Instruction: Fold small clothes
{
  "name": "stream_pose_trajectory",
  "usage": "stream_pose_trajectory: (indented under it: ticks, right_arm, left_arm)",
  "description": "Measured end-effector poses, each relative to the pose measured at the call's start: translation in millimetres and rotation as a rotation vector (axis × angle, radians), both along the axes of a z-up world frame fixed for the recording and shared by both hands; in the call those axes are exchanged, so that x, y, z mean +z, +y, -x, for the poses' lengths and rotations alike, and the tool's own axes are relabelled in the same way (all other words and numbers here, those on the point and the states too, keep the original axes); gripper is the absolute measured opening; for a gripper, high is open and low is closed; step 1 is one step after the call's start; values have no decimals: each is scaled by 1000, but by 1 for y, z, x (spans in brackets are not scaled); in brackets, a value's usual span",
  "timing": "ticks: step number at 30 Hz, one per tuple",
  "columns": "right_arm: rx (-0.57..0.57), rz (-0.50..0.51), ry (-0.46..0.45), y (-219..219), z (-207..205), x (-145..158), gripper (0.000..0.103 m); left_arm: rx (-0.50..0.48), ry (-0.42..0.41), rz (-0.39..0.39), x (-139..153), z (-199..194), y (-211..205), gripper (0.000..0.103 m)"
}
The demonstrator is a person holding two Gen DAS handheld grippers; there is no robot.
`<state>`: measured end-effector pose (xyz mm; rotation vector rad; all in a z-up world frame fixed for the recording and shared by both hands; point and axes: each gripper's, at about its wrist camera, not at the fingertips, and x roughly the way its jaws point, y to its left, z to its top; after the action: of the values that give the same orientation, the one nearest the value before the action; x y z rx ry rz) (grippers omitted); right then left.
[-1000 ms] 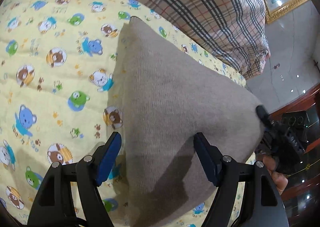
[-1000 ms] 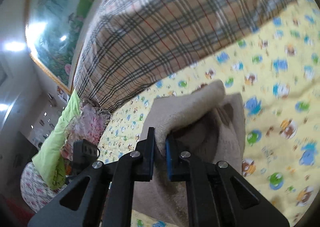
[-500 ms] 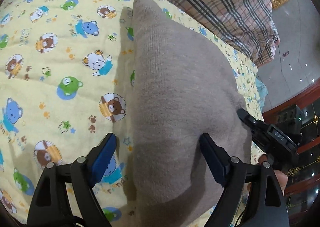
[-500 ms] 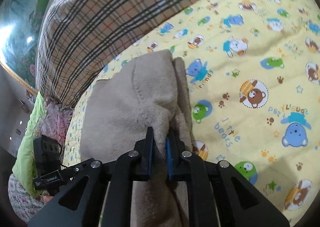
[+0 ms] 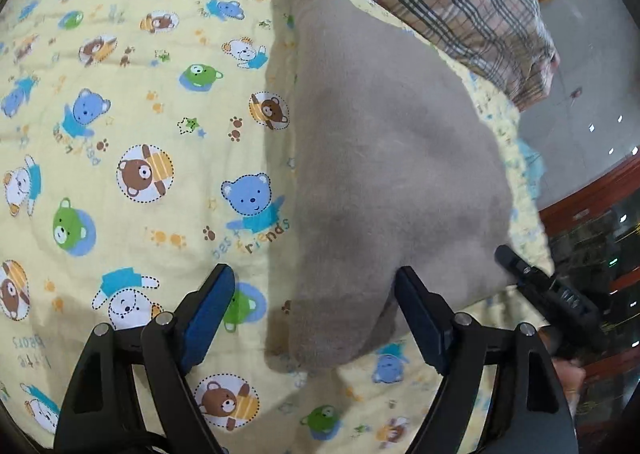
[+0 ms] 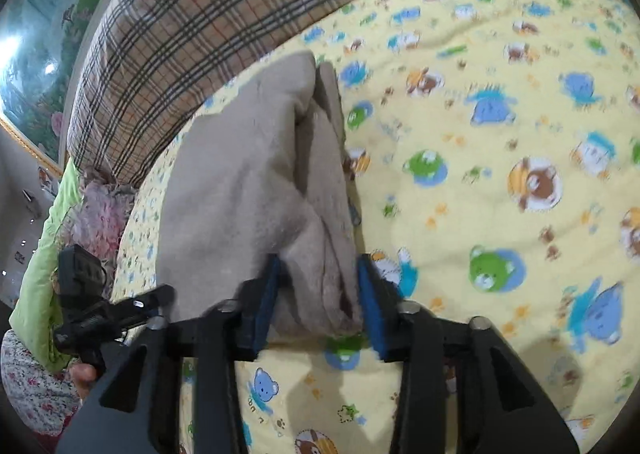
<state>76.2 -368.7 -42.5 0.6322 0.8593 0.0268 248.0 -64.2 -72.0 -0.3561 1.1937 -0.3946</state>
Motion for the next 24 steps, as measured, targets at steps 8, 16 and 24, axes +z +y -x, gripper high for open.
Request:
stream_pose_trajectory:
  ticks: [8,16,24]
  right_arm:
    - [-17,81,35,-4,6,1,11]
    - [-19,48,-34,-14,-1,28,47]
    - [41,-16,-96,-21,-66,41,59]
  left_arm:
    - [-53,-28,-117,4,10,-18,84]
    - [-17,-6,19,24,-9,11,84]
    - [60,-12,133,34,-58,18,84]
